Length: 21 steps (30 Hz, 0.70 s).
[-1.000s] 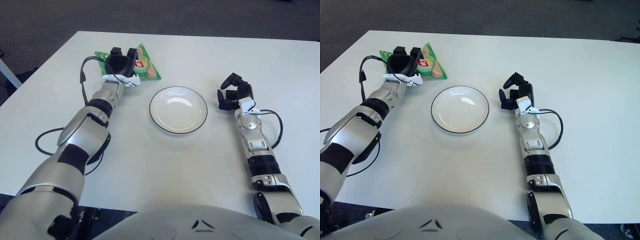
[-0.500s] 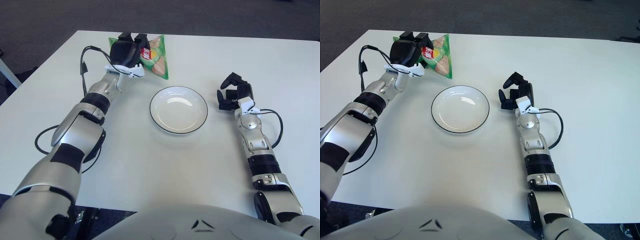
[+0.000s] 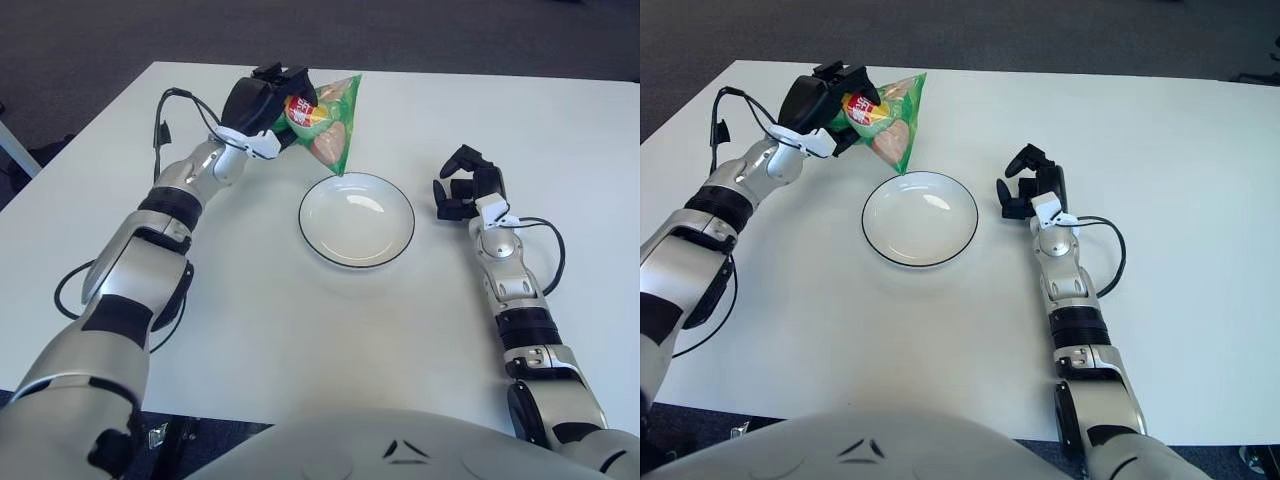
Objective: Put the snack into the plate.
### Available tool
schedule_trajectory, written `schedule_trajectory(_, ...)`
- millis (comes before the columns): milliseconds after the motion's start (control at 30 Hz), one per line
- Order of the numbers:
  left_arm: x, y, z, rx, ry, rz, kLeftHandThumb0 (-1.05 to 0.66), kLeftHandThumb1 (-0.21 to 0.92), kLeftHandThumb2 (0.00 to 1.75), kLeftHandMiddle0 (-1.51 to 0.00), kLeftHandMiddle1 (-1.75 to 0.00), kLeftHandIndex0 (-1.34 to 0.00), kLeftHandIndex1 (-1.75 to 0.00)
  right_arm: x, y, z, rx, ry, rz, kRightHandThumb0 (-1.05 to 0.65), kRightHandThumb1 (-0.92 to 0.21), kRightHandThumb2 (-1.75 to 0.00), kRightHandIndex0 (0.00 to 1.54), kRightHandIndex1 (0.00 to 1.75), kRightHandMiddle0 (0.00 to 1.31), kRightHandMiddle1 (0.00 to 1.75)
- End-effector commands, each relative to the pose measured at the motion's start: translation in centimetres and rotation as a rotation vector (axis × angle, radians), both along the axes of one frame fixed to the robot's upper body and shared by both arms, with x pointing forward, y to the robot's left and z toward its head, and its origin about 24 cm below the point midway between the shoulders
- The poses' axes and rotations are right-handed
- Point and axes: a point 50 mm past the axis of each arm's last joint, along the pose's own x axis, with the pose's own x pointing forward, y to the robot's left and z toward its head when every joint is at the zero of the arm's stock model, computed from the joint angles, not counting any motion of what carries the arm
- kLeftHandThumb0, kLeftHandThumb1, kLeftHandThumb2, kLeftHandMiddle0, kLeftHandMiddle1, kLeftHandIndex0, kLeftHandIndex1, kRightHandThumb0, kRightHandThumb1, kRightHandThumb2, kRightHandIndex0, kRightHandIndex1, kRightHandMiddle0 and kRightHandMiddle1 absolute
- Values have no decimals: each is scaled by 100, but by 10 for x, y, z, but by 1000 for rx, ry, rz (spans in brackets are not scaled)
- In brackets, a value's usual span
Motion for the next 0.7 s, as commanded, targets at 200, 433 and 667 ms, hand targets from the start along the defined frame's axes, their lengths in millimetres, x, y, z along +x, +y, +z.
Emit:
schedule_trajectory(200,-10,-1,16,-63,-47,-79,54,14,153,-75,-175,-101,-175,-15,-4,-39,-14,152,-27,-52,-22,-143,133,175,70,175)
schedule_trajectory(433,-23,-7,19,-70,-74,-165,54,14,153,-75,-175,-101,-175,-15,-4,-39,-1,161,-26,-52,-22,-143,133,175,69,175)
schedule_trajectory(667,-46,-16,24,-64,-107,-295,54,14,153,-75,-175,-102,-175,-14,-4,-39,5,163,-33,-52,-23,-142,134,175,68,175)
